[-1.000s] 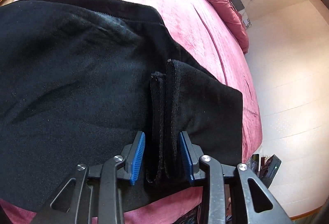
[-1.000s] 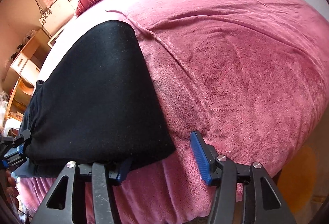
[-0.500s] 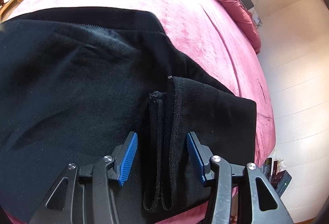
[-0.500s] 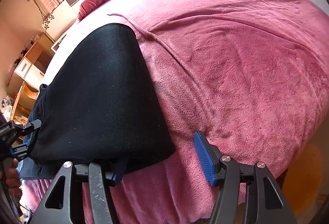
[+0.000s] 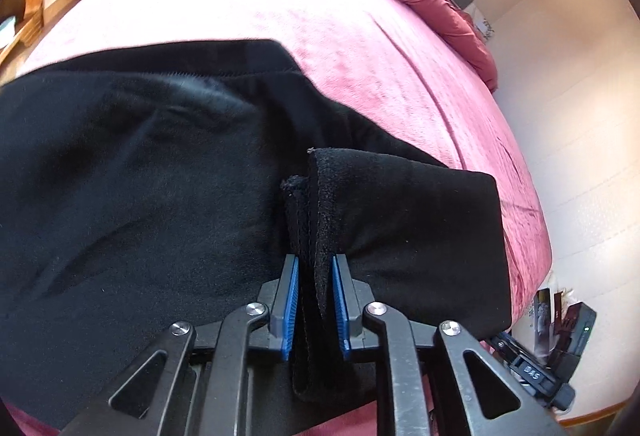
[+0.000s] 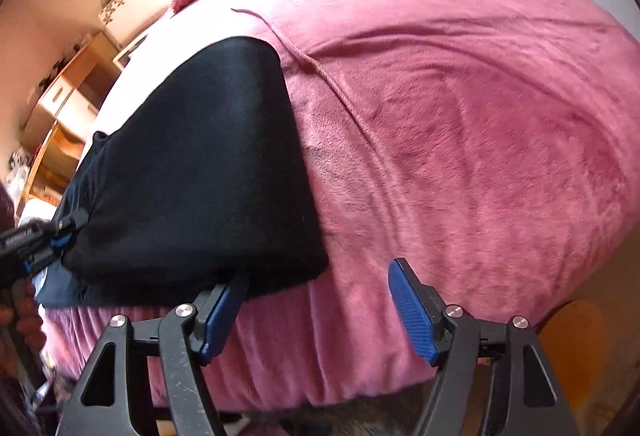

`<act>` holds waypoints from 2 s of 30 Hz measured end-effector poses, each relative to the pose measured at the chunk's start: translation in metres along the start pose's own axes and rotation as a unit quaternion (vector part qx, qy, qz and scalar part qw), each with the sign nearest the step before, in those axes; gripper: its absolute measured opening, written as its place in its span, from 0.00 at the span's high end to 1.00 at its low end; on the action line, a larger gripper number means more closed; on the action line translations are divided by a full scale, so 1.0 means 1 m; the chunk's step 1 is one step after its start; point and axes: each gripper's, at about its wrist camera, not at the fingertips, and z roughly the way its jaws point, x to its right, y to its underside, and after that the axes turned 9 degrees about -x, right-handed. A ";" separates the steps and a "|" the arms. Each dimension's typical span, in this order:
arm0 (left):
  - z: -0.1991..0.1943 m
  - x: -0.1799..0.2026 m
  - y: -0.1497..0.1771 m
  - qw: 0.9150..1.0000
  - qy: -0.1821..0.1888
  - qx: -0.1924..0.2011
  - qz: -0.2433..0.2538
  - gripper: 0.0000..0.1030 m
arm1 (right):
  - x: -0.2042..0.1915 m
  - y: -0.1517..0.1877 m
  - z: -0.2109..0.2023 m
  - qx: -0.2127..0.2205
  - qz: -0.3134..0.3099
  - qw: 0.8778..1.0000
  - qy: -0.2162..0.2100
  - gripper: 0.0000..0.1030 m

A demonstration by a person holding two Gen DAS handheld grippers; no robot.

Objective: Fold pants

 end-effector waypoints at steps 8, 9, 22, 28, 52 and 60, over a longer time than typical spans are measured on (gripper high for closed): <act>-0.004 -0.009 -0.014 0.996 0.073 -0.003 -0.042 0.70 | 0.022 -0.022 -0.046 0.043 0.030 0.998 -0.030 0.29; -0.004 -0.012 -0.015 0.995 0.083 -0.003 -0.053 0.68 | 0.020 -0.031 -0.045 0.045 0.037 0.997 -0.042 0.29; 0.001 -0.025 -0.037 0.996 0.082 -0.006 -0.033 0.82 | -0.025 -0.135 0.028 0.004 0.089 0.992 -0.092 0.32; -0.020 -0.015 -0.026 0.999 0.033 0.041 0.015 0.91 | -0.057 -0.130 0.054 -0.010 0.010 1.000 0.015 0.38; -0.049 -0.041 -0.011 0.998 -0.016 0.051 -0.041 0.72 | -0.132 -0.076 -0.006 0.118 -0.123 0.979 0.111 0.25; -0.066 -0.058 0.015 0.996 -0.023 0.065 -0.058 0.72 | -0.182 -0.042 -0.007 0.108 -0.190 0.972 0.087 0.25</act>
